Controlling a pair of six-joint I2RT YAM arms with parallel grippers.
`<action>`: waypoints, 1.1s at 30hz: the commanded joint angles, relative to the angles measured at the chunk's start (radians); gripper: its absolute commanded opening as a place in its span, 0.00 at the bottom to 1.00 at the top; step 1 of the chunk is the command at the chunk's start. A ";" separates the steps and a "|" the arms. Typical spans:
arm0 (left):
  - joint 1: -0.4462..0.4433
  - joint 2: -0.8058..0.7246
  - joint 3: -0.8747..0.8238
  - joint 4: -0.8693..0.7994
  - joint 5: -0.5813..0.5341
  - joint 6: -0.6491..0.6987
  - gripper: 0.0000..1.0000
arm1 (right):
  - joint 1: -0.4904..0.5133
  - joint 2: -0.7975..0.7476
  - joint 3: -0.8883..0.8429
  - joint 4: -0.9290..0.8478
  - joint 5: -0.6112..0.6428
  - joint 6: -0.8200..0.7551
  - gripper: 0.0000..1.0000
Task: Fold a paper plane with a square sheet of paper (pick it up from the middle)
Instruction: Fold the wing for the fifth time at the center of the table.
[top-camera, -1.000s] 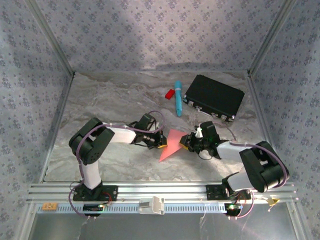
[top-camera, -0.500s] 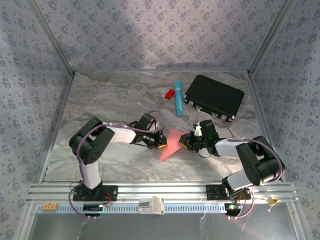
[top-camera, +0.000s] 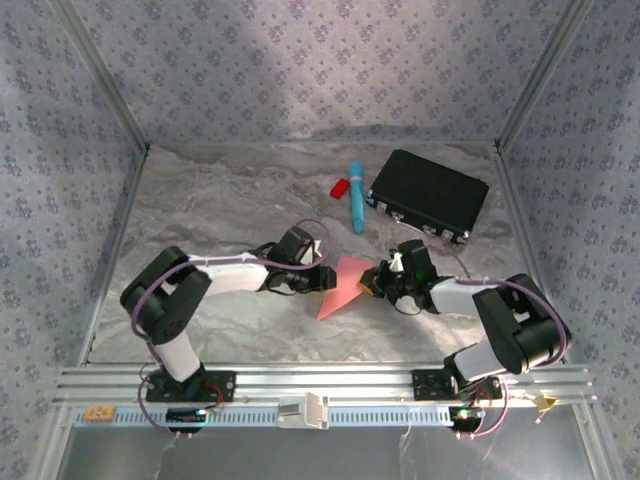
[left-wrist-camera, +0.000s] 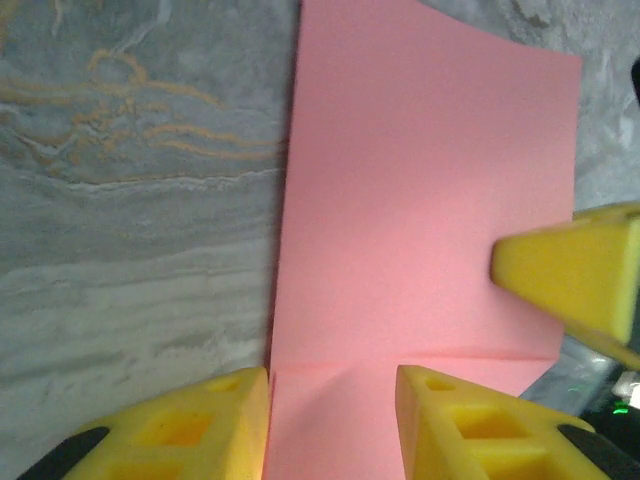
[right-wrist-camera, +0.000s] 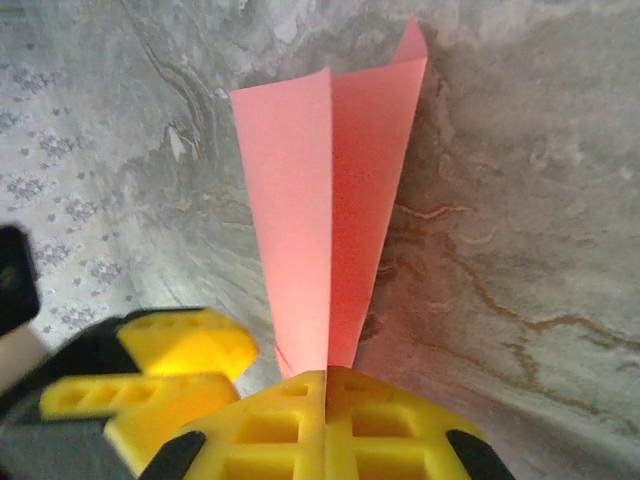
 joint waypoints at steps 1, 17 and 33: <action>-0.082 -0.092 0.044 -0.150 -0.197 0.184 0.39 | 0.010 -0.034 -0.005 0.006 0.042 0.070 0.02; -0.381 -0.001 0.172 -0.323 -0.584 0.425 0.46 | 0.017 -0.079 0.012 -0.038 0.066 0.086 0.03; -0.444 0.106 0.226 -0.394 -0.776 0.416 0.34 | 0.014 -0.102 0.013 -0.055 0.068 0.083 0.03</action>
